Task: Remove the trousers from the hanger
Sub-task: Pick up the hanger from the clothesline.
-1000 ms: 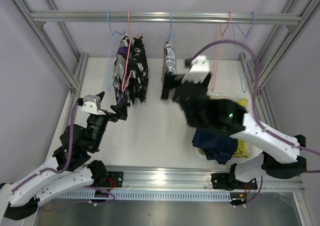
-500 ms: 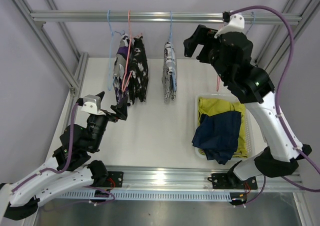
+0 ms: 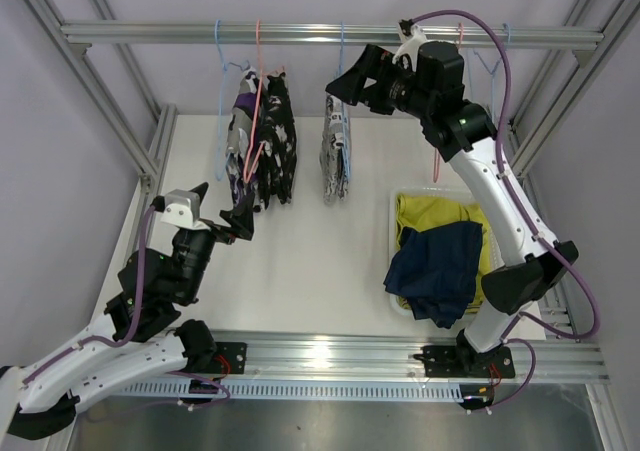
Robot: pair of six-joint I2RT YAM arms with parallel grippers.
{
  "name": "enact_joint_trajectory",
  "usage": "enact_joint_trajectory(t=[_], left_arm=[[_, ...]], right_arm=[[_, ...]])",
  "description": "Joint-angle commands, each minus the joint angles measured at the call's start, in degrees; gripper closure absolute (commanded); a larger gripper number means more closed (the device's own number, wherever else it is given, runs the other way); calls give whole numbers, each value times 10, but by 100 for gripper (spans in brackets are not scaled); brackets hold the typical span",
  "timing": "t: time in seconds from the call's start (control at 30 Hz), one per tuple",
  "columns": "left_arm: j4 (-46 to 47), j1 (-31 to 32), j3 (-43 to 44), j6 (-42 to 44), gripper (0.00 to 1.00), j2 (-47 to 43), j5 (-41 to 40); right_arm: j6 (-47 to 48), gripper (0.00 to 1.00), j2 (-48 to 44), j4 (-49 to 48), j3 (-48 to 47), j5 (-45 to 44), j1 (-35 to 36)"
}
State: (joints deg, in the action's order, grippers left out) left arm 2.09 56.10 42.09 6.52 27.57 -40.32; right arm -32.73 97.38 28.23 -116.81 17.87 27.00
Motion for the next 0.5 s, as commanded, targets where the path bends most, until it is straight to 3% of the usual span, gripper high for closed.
enact_joint_trajectory(t=[0.0,0.27,0.37,0.47], left_arm=[[14,-5,0,6,1,-6,2],[13,-4,4,4,1,-10,4],[11,-5,3,4,1,-12,5],[12,-4,3,4,1,-14,6]], right_arm=[[-47,9,3,-89,18,95,-4],[-88,15,-8,-168,85,131,-3],[-108,25,-14,-202,120,141,-4],[-120,41,-21,-228,142,144,-3]])
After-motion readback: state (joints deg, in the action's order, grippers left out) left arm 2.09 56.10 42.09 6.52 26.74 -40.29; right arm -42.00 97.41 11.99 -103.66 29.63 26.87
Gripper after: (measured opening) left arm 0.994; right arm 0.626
